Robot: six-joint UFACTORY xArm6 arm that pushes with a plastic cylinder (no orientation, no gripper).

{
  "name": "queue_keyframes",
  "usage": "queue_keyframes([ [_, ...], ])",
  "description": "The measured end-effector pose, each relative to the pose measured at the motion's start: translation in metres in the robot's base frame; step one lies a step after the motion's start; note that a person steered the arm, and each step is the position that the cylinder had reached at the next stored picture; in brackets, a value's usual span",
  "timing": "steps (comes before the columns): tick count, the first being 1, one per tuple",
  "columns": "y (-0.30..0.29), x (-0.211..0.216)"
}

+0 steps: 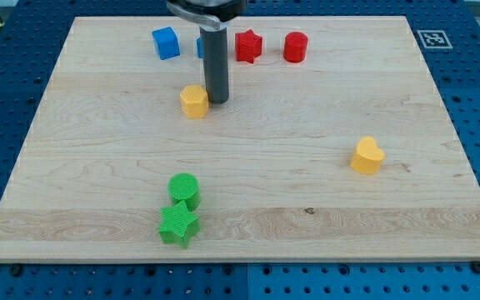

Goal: Push the yellow heart towards the center of the board

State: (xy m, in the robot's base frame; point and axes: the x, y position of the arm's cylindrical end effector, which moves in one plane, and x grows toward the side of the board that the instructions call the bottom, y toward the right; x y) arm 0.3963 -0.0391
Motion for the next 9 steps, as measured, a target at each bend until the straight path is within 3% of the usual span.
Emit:
queue_keyframes([
  [1,-0.011,0.019],
  [4,-0.081,0.019],
  [5,-0.053,0.042],
  [6,0.010,0.095],
  [8,0.189,0.162],
  [9,0.238,0.166],
])
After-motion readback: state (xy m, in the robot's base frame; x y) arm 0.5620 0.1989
